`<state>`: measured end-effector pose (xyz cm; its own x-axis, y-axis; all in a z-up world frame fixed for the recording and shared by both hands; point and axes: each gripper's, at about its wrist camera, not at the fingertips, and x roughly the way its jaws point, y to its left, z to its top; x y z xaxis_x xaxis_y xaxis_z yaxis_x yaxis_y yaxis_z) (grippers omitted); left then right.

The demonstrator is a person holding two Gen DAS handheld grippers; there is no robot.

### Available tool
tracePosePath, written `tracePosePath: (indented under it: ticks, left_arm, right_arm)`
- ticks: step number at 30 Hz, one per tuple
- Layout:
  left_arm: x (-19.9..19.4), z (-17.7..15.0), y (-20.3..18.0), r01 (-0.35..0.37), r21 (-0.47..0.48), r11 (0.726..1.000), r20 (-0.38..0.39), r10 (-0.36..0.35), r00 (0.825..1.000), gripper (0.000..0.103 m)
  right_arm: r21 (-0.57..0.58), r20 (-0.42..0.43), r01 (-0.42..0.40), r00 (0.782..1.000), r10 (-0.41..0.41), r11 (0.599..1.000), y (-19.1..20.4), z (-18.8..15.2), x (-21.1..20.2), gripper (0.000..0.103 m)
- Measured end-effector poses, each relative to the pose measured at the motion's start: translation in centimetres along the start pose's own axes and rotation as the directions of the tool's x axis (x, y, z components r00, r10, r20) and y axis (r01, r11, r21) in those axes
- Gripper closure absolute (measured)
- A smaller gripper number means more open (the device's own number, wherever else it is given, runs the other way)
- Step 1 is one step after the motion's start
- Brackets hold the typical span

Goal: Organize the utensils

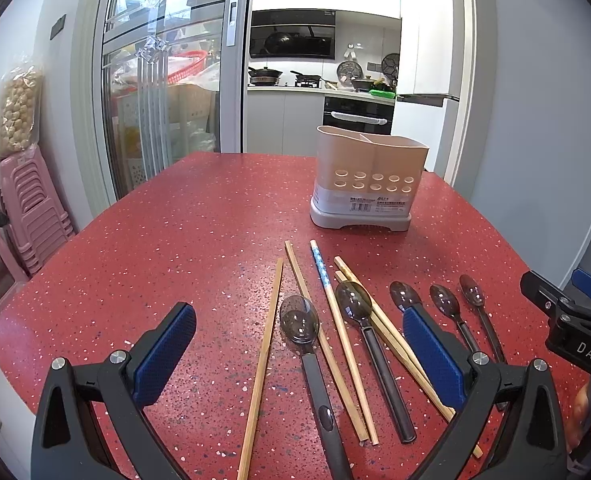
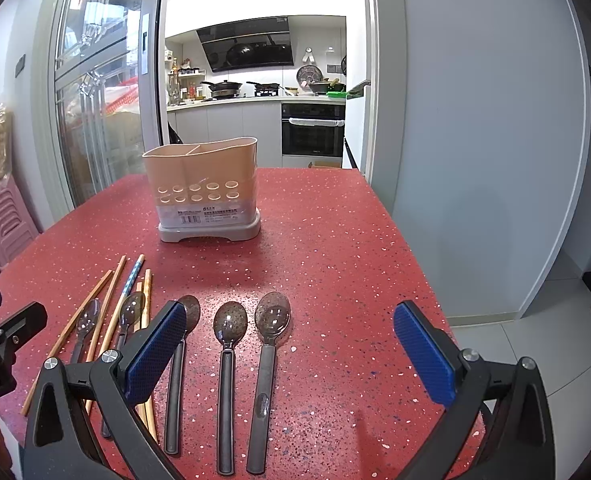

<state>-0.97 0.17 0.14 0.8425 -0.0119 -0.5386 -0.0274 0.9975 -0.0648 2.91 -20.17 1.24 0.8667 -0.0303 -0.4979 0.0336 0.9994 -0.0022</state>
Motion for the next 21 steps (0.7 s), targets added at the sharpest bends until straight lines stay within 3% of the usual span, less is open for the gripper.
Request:
tracePosePath:
  ticks: [21]
  left_arm:
    - [0.10,-0.06,0.04,0.000,-0.003,1.000,-0.001,0.000,1.000,0.000]
  right_arm:
    - [0.003,-0.003,-0.003,1.000,0.003,1.000,-0.08,0.07,0.08,0.000]
